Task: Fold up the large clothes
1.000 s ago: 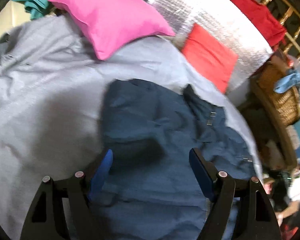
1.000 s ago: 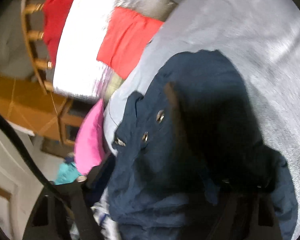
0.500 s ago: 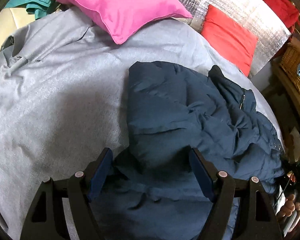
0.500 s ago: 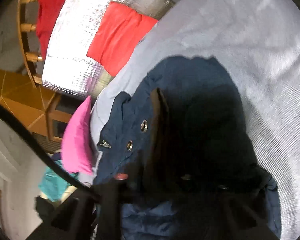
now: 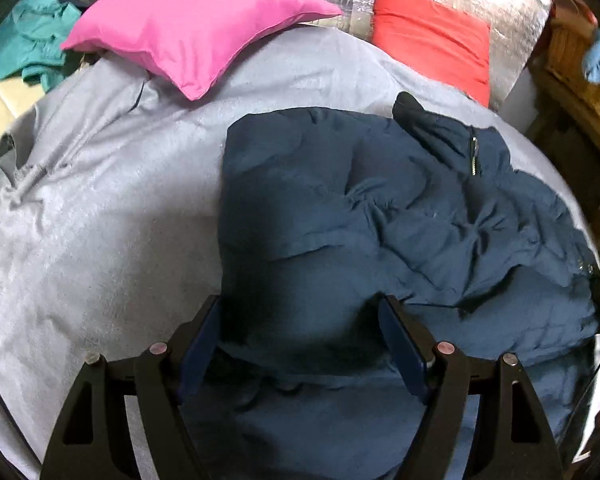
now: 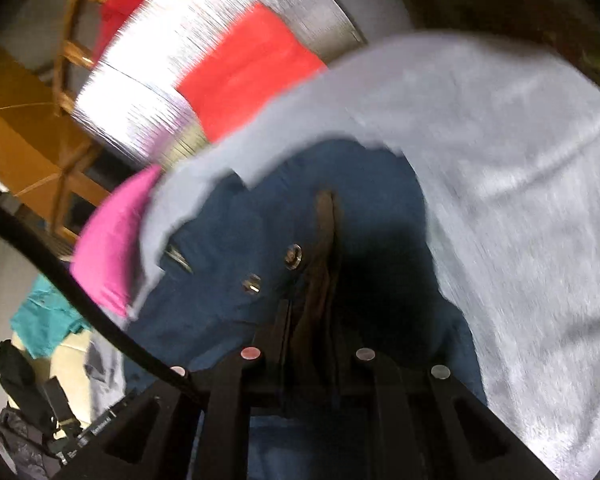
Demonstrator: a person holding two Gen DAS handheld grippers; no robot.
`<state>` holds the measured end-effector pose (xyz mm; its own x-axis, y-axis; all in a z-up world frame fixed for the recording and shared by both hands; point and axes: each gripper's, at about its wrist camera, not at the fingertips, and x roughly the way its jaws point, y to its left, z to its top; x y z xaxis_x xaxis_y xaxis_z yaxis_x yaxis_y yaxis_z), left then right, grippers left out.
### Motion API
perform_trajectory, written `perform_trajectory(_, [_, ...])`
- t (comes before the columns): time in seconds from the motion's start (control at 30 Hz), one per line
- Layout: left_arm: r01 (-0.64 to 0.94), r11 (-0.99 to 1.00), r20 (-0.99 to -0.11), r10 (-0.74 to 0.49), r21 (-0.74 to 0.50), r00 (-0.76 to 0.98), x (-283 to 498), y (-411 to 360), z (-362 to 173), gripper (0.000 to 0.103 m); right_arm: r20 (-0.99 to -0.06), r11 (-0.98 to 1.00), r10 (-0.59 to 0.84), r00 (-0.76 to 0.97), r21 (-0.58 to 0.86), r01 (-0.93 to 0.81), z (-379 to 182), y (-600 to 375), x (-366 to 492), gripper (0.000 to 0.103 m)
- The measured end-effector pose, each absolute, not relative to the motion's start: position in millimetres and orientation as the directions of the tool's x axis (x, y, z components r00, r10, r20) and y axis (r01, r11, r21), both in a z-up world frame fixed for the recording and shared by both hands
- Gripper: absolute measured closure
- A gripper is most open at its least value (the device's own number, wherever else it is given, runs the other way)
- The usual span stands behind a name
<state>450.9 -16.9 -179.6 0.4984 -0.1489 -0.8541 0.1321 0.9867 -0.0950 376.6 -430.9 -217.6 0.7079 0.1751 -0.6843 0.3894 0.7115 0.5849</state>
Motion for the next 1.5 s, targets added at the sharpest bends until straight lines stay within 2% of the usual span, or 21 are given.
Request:
perform_trajectory(0.07, [0.138,0.987,-0.854,-0.144,-0.086,0.501,451,-18,-178,0.024,-0.681,0.686,0.213,0.701,0.615,0.389,-222,-440,375,0.084])
perform_trajectory(0.1, [0.137,0.987,-0.853,-0.145,-0.088,0.501,450,-18,-177,0.024,-0.674,0.67,0.217,0.706,0.629,0.395,-222,-447,371,0.076])
perform_trajectory(0.13, [0.132,0.987,-0.853,-0.147,-0.093,0.501,451,-17,-177,0.024,-0.667,0.654,0.211,0.715,0.64,0.404,-218,-454,368,0.06])
perform_trajectory(0.17, [0.128,0.987,-0.852,-0.151,-0.099,0.502,451,-16,-176,0.024,-0.653,0.637,0.203,0.73,0.654,0.408,-214,-463,363,0.05])
perform_trajectory(0.2, [0.125,0.986,-0.849,-0.155,-0.106,0.505,451,-15,-175,0.024,-0.632,0.618,0.196,0.75,0.673,0.406,-211,-471,357,0.029])
perform_trajectory(0.23, [0.122,0.986,-0.845,-0.162,-0.116,0.51,450,-13,-172,0.024,-0.617,0.603,0.181,0.765,0.684,0.409,-208,-478,353,0.018])
perform_trajectory(0.37, [0.126,0.983,-0.826,-0.183,-0.136,0.533,445,-15,-166,0.024,-0.632,0.586,0.131,0.764,0.671,0.454,-209,-500,345,0.018])
perform_trajectory(0.53, [0.152,0.986,-0.835,-0.139,-0.067,0.533,445,-29,-173,0.024,-0.648,0.552,0.283,0.707,0.713,0.433,-240,-497,370,0.018])
perform_trajectory(0.6, [0.159,0.986,-0.832,-0.127,-0.047,0.54,444,-32,-173,0.024,-0.654,0.582,0.303,0.693,0.703,0.409,-242,-487,378,0.018])
perform_trajectory(0.67, [0.161,0.986,-0.831,-0.125,-0.043,0.542,444,-31,-173,0.024,-0.686,0.65,0.27,0.675,0.647,0.398,-241,-471,383,0.027])
perform_trajectory(0.7, [0.161,0.986,-0.831,-0.127,-0.045,0.542,444,-31,-173,0.024,-0.698,0.672,0.258,0.668,0.626,0.395,-241,-467,384,0.04])
perform_trajectory(0.73, [0.161,0.986,-0.831,-0.128,-0.047,0.542,445,-29,-173,0.024,-0.715,0.708,0.233,0.659,0.589,0.388,-238,-459,386,0.045])
perform_trajectory(0.83, [0.162,0.986,-0.829,-0.125,-0.042,0.544,445,-29,-173,0.024,-0.717,0.76,0.17,0.676,0.532,0.374,-229,-449,381,0.057])
perform_trajectory(0.9, [0.163,0.986,-0.827,-0.118,-0.032,0.55,444,-29,-172,0.024,-0.707,0.783,0.125,0.696,0.501,0.368,-219,-445,375,0.061])
perform_trajectory(1.0, [0.166,0.986,-0.82,-0.099,-0.005,0.564,441,-32,-171,0.024,-0.693,0.836,0.05,0.719,0.423,0.35,-206,-432,376,0.062])
perform_trajectory(1.13, [0.183,0.982,-0.807,-0.08,0.036,0.585,438,-37,-169,0.024,-0.767,0.862,0.02,0.641,0.338,0.377,-228,-429,393,0.059])
perform_trajectory(1.3, [0.192,0.979,-0.8,-0.059,0.071,0.597,436,-40,-169,0.024,-0.769,0.848,0.04,0.638,0.363,0.385,-230,-436,394,0.056])
perform_trajectory(1.5, [0.191,0.979,-0.801,-0.056,0.073,0.596,437,-40,-169,0.024,-0.778,0.84,0.045,0.626,0.368,0.398,-232,-438,395,0.044])
